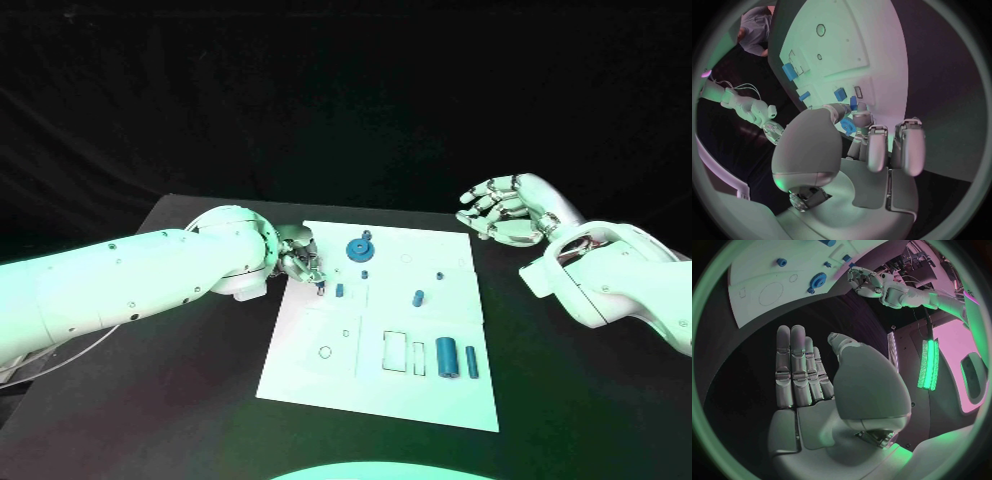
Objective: Assemble the parts on the task board
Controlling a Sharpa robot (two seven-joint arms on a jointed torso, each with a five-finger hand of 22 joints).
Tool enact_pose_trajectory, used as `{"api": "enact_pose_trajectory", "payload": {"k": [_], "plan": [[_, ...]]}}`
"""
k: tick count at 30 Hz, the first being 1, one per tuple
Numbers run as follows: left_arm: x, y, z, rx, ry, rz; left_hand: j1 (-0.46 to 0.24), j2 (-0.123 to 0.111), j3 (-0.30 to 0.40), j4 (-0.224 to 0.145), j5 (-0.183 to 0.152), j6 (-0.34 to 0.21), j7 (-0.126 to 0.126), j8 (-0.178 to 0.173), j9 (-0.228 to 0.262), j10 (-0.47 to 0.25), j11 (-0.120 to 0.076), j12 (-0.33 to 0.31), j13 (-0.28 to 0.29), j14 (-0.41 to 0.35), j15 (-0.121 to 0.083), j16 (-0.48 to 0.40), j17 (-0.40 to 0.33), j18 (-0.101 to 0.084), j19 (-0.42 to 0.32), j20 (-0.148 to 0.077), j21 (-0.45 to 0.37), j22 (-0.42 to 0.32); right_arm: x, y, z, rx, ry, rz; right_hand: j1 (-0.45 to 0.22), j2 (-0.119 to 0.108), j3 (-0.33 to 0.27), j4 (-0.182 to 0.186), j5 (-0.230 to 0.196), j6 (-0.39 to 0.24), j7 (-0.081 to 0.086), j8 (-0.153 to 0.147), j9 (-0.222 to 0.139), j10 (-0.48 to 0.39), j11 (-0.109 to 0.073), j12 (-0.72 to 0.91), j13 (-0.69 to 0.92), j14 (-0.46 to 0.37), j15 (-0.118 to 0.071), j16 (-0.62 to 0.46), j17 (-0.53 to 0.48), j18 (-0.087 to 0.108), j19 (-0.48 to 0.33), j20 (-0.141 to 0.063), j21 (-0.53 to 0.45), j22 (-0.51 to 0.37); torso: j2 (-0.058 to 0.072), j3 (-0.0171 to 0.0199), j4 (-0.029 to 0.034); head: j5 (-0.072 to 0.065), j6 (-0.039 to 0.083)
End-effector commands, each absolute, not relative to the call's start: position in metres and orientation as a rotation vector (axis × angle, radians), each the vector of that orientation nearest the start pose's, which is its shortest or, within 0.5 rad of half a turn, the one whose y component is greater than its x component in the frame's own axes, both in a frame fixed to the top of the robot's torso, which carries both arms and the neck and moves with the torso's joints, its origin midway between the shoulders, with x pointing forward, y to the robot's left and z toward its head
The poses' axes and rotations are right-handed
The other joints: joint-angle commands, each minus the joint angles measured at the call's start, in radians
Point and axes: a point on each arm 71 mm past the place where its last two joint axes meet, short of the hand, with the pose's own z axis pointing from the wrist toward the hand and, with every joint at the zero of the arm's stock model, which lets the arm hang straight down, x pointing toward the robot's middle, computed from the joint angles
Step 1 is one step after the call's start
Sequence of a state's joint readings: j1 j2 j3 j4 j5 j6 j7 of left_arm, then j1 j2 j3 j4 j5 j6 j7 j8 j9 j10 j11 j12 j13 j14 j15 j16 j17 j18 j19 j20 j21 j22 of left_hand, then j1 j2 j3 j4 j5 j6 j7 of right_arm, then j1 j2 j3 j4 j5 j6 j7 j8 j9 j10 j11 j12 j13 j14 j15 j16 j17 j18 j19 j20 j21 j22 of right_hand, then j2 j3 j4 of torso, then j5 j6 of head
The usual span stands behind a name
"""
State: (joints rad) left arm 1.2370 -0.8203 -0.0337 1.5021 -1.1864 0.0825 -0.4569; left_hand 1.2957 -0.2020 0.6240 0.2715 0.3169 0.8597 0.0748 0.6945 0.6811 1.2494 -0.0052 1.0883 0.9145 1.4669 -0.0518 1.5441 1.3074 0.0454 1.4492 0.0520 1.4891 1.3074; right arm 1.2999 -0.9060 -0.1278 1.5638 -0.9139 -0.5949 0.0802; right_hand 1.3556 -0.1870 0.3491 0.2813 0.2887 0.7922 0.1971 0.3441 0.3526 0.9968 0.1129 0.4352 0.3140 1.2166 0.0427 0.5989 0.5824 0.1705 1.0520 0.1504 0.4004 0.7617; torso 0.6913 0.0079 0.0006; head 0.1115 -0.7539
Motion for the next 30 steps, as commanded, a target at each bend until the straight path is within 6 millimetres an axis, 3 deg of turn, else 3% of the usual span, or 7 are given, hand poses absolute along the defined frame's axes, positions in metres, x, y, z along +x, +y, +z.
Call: {"api": "enact_pose_trajectory", "payload": {"k": [1,30], "plan": [[0.49,0.206,-0.2,-0.043,2.145,-0.435,0.002,-0.005,0.147,-0.142,0.003,0.009,-0.004,0.005,0.007,0.006,0.0,0.003,0.001,0.094,-0.009,0.007,0.232,-0.008,0.005,0.0,0.007,0.125,0.487,-0.23,-0.151,0.317,1.455,0.902,-0.005,-0.003,0.002,0.006,0.003,-0.007,0.002,0.006,0.002,0.001,0.008,-0.005,-0.001,0.003,0.003,-0.006,-0.001,0.011,0.01,0.0,-0.004,-0.001,0.001,0.001,-0.0009,-0.001,-0.001],[0.489,0.209,-0.214,-0.026,2.232,-0.355,0.0,-0.013,0.162,-0.15,0.006,0.015,-0.005,0.007,0.007,0.017,-0.002,0.01,0.009,0.094,-0.011,0.007,0.233,-0.013,0.021,-0.002,0.017,0.144,0.487,-0.231,-0.151,0.317,1.455,0.903,-0.009,0.0,0.001,0.006,0.005,-0.007,0.002,0.007,0.002,0.001,0.008,-0.005,-0.004,0.004,0.003,-0.009,0.0,0.011,0.011,0.0,-0.007,-0.004,-0.001,0.0022,-0.0004,0.002,-0.005]]}}
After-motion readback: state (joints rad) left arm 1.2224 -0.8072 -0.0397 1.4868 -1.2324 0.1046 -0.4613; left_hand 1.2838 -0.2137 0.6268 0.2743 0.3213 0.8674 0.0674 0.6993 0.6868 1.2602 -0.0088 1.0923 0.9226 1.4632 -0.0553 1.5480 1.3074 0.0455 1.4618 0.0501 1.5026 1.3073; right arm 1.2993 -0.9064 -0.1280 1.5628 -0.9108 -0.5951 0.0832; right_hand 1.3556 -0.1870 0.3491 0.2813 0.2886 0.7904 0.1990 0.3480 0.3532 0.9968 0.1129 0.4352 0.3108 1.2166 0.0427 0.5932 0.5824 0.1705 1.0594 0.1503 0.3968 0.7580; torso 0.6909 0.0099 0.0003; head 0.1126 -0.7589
